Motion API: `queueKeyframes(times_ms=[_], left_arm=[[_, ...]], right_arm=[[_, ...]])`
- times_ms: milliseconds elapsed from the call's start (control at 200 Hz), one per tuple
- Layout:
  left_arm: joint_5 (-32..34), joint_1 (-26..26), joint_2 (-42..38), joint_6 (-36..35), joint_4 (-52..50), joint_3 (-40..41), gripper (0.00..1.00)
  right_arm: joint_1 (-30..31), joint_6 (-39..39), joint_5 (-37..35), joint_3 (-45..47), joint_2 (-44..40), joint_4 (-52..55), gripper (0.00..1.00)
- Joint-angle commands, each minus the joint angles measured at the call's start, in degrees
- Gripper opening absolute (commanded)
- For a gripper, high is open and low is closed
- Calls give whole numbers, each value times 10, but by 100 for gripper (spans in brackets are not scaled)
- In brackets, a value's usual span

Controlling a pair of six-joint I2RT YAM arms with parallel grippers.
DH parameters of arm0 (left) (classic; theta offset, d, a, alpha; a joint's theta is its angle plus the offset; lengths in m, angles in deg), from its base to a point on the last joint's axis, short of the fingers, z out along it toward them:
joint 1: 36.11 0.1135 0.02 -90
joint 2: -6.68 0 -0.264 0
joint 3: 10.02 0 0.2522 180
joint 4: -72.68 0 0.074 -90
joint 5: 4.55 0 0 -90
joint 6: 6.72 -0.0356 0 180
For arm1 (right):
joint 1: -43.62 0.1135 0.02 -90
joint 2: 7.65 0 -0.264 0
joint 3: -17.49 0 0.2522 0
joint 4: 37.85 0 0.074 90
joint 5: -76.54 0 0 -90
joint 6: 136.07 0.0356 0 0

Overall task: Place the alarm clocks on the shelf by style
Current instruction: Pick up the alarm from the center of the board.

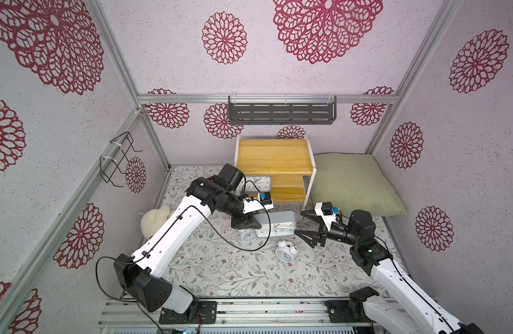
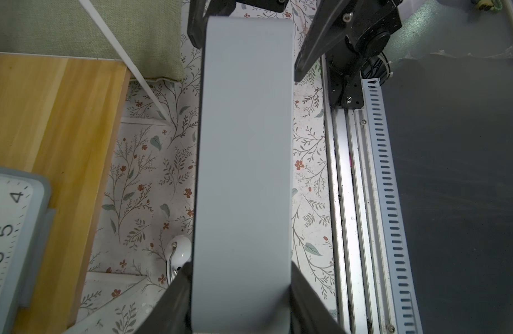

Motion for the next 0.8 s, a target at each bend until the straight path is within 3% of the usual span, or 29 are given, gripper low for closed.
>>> queueKeyframes(times_ms=[0, 315, 620, 796], left_arm=[[-42, -4, 10, -26, -4, -27, 20], [-52, -6, 45, -39, -22, -64, 20], [-58, -7, 62, -36, -27, -86, 22], [-59, -10, 63, -35, -26, -88, 24]], right_arm=[[-1, -11, 38, -24, 10, -23, 87], [2, -12, 69, -36, 33, -28, 72], [4, -15, 62, -36, 37, -21, 52], [4, -15, 42, -36, 33, -21, 34]])
